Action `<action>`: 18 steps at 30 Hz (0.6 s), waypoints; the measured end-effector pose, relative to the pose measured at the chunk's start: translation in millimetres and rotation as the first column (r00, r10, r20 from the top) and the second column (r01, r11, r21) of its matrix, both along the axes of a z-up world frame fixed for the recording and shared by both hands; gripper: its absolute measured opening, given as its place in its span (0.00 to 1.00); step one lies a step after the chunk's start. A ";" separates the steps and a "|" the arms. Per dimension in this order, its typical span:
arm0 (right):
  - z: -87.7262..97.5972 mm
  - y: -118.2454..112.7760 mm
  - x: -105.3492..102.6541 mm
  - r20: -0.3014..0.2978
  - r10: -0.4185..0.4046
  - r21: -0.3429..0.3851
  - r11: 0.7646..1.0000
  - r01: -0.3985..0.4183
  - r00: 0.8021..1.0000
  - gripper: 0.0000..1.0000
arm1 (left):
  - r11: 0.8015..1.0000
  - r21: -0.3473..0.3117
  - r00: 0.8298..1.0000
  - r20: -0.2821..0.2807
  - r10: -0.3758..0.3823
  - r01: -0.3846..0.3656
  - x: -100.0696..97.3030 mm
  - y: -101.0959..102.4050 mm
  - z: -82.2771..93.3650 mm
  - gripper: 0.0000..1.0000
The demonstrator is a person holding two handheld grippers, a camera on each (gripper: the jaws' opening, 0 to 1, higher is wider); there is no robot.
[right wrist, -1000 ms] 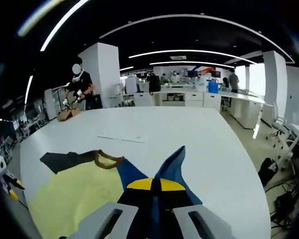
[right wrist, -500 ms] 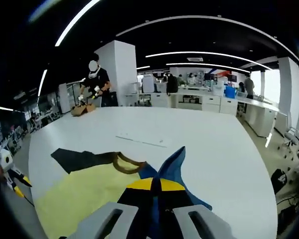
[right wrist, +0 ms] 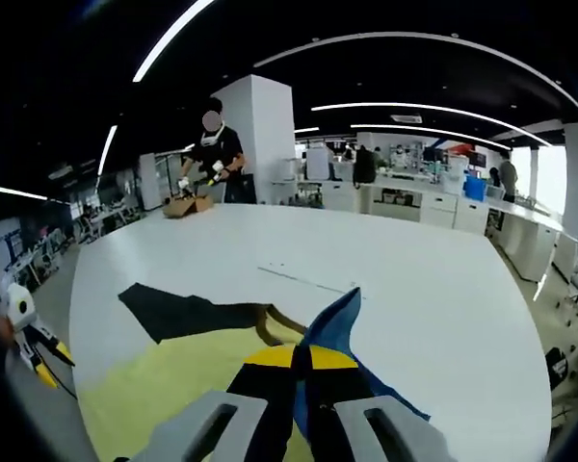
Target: Fold the garment on the visible template until the final outline fits inside the template.
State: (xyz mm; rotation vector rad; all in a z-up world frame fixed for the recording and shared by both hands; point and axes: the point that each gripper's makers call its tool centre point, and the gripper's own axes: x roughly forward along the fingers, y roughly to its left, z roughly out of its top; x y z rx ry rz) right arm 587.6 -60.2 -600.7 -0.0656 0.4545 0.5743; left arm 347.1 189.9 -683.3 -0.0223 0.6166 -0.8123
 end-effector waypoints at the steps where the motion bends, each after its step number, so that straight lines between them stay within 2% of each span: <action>1: -0.2 3.7 0.2 -0.001 0.006 -0.002 1.000 -0.006 1.000 0.00 | 1.000 -0.003 1.000 -0.001 0.000 0.000 -0.1 0.0 0.2 0.37; 10: -4.7 41.7 1.3 -0.012 0.072 -0.010 0.997 -0.072 0.997 0.00 | 1.000 -0.007 1.000 0.000 0.000 0.000 -0.4 0.5 -0.1 0.37; 18: -13.8 64.6 1.1 -0.034 0.110 -0.019 0.994 -0.111 0.993 0.00 | 1.000 -0.012 1.000 0.003 0.006 -0.005 0.0 1.2 1.0 0.37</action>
